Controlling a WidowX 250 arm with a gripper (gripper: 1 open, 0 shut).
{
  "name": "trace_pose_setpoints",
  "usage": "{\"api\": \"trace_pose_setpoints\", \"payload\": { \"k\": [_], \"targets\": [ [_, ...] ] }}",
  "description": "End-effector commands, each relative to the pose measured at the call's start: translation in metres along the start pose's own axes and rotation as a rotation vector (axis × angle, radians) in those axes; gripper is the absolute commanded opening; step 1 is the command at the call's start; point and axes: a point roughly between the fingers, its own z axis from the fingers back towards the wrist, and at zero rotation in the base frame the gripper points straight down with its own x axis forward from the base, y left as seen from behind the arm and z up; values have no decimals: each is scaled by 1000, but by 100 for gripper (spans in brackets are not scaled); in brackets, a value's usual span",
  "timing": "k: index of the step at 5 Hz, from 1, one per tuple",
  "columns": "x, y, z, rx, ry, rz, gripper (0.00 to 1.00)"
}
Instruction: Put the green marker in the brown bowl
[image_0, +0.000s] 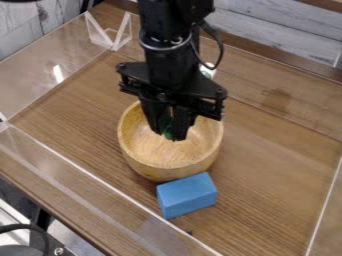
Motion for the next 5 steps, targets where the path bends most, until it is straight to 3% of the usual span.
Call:
{"api": "trace_pose_setpoints", "payload": {
  "k": [1, 5],
  "targets": [
    [7, 3, 3, 5, -31, 0, 0],
    [12, 8, -6, 13, -33, -11, 0]
  ]
}}
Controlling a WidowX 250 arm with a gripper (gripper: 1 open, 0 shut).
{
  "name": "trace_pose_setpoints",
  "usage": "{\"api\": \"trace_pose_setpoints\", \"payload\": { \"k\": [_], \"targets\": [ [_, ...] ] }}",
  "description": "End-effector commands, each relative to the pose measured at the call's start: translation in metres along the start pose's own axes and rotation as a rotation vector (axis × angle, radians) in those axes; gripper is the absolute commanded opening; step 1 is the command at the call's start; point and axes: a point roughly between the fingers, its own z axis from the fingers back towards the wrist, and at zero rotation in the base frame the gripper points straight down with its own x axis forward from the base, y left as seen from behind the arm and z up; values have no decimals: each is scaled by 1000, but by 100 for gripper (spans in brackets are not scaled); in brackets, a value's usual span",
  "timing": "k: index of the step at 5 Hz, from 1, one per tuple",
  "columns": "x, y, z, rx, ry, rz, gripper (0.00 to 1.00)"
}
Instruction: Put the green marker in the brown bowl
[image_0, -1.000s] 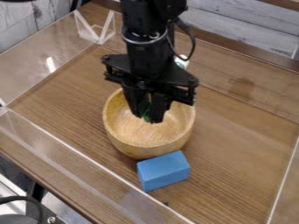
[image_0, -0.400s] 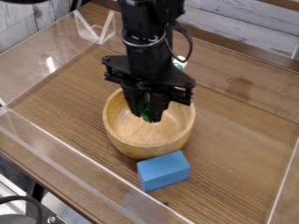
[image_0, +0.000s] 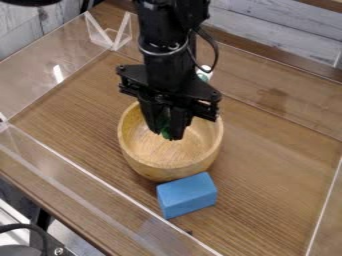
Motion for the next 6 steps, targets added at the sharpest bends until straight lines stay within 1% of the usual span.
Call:
{"api": "trace_pose_setpoints", "payload": {
  "k": [1, 6],
  "targets": [
    [7, 3, 4, 2, -32, -3, 0],
    [12, 8, -2, 9, -35, -18, 0]
  ]
}}
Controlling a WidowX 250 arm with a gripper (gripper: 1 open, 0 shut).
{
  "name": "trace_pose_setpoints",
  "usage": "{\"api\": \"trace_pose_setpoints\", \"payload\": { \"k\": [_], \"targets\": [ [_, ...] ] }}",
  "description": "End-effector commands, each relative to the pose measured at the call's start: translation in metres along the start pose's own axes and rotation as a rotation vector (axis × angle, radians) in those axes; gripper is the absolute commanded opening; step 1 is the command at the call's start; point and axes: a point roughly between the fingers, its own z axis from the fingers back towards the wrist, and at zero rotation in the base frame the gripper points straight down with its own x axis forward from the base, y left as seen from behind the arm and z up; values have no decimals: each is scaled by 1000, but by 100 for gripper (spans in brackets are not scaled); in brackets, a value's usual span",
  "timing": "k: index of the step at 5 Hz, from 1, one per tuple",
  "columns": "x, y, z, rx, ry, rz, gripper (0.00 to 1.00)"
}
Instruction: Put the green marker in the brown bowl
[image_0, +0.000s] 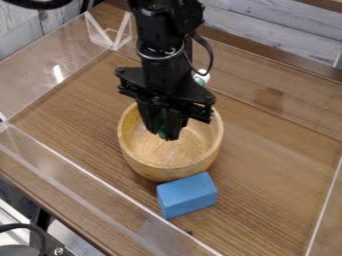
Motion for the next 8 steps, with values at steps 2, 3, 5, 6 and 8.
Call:
{"api": "trace_pose_setpoints", "payload": {
  "k": [2, 3, 5, 6, 8],
  "targets": [
    [10, 4, 6, 3, -38, 5, 0],
    [12, 4, 6, -2, -37, 7, 0],
    [15, 4, 6, -11, -34, 10, 0],
    [17, 5, 5, -15, -33, 11, 0],
    [20, 5, 6, -26, -30, 14, 0]
  ]
}}
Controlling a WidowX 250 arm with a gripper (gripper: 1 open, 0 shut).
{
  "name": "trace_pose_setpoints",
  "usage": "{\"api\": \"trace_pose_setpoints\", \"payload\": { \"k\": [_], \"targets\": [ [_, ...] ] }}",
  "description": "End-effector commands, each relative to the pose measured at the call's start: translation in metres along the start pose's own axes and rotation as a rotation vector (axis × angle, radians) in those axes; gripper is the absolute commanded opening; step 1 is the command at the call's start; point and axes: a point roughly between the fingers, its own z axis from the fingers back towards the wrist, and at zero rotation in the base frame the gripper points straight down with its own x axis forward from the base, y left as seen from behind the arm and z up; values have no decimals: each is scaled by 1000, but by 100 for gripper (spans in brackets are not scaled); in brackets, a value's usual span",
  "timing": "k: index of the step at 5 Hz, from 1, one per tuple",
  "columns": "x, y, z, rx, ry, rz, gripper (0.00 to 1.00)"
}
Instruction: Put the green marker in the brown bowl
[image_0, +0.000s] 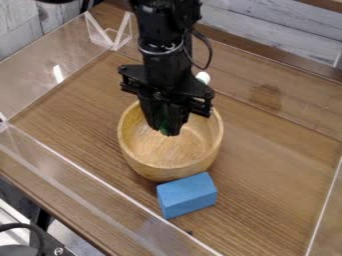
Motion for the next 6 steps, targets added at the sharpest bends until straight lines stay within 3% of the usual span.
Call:
{"api": "trace_pose_setpoints", "payload": {
  "k": [1, 6],
  "targets": [
    [13, 1, 13, -14, -42, 15, 0],
    [16, 1, 17, -53, -31, -5, 0]
  ]
}}
